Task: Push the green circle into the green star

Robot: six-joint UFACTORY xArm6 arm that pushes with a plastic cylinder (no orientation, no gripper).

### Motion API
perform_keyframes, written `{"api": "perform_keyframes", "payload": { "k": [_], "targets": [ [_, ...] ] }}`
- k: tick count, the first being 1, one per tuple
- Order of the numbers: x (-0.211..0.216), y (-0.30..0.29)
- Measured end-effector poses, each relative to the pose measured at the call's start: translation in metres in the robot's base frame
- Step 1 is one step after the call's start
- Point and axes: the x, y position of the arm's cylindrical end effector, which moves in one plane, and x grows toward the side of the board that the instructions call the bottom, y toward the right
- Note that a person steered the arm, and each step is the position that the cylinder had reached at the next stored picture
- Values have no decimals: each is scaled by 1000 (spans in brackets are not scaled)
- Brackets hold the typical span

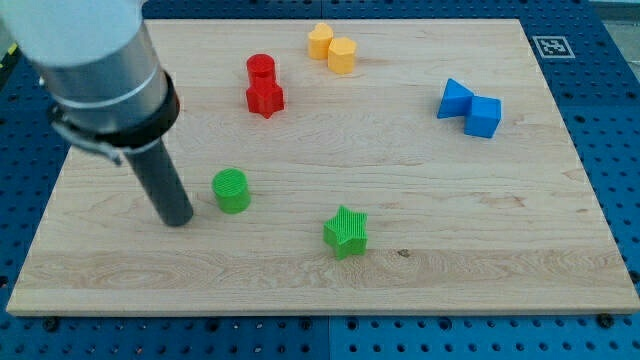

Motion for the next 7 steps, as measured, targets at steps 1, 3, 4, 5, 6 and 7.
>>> {"api": "perform_keyframes", "payload": {
  "k": [1,3,4,5,6,7],
  "targets": [
    [-4,29],
    [-16,47],
    [-34,31],
    [-45,55],
    [-45,70],
    [-41,100]
  ]
}}
